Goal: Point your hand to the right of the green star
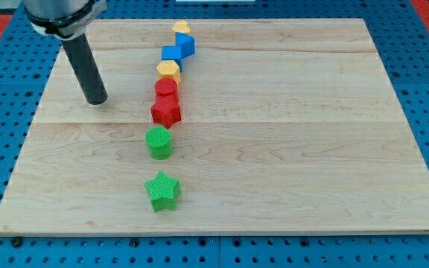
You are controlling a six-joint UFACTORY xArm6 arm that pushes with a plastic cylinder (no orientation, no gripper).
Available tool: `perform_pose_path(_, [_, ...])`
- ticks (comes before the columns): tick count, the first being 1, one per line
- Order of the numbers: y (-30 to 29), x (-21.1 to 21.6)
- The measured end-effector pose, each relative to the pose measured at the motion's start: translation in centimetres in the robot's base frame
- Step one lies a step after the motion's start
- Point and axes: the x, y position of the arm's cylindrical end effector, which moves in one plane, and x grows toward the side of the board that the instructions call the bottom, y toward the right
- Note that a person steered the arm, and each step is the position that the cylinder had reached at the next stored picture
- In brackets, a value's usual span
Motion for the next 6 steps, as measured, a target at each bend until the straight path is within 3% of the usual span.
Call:
perform_pose_path(2, [-0.7, 1.3])
perform_pose_path(4, [2.7, 22.0])
perform_pose_path(5, [5.1, 21.9])
perform_pose_path(6, [16.0, 20.1])
